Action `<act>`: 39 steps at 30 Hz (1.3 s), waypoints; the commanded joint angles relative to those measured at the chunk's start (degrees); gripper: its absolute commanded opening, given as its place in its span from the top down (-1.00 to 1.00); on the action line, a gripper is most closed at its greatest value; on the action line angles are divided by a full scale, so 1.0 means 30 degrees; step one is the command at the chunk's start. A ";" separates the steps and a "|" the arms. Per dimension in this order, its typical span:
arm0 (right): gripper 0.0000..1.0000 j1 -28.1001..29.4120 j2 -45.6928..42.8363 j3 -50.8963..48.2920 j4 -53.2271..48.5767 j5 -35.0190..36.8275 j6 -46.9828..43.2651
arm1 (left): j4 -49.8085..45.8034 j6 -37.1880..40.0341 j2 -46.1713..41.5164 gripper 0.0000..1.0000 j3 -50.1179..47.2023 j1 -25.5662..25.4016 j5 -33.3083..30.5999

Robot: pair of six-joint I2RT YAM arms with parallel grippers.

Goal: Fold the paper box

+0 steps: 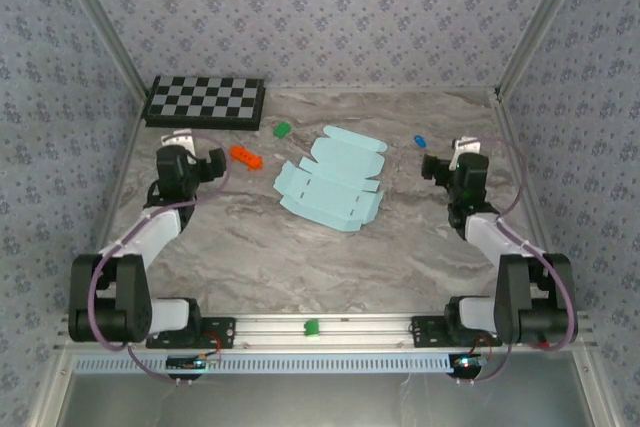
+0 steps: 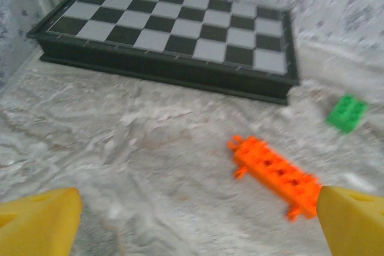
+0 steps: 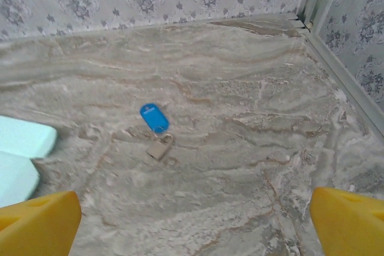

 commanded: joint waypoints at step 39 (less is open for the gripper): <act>0.73 0.8979 0.8166 0.5747 -0.8131 -0.3024 0.6905 | -0.9843 -0.3863 1.2298 1.00 1.0223 -0.9483 0.6477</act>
